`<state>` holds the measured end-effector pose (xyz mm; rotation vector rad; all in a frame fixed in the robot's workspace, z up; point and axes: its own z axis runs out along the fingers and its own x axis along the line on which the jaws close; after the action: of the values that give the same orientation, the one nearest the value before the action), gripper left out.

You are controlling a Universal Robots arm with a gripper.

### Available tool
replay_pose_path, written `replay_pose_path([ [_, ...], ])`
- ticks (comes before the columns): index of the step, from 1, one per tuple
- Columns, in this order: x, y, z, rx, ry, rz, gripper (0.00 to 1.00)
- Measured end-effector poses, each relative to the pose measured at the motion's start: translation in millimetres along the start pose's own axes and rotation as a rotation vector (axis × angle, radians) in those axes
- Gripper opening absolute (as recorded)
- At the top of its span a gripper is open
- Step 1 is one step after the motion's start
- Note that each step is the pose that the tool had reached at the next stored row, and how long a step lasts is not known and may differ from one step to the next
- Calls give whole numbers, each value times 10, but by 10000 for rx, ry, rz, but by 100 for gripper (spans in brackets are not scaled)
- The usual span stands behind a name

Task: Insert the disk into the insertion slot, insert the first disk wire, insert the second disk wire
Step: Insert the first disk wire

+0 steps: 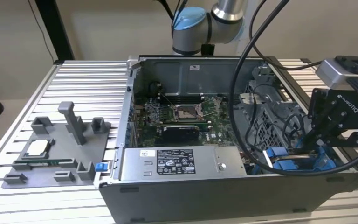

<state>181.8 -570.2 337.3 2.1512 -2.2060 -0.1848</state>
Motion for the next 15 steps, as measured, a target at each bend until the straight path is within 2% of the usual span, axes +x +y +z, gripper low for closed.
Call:
replay_pose_path([
  [7,0,0,2,0,1,-2,0],
  [11,-1,3,-20,-2,-63,-9,0],
  [15,-2,4,-34,-2,-72,-11,0],
])
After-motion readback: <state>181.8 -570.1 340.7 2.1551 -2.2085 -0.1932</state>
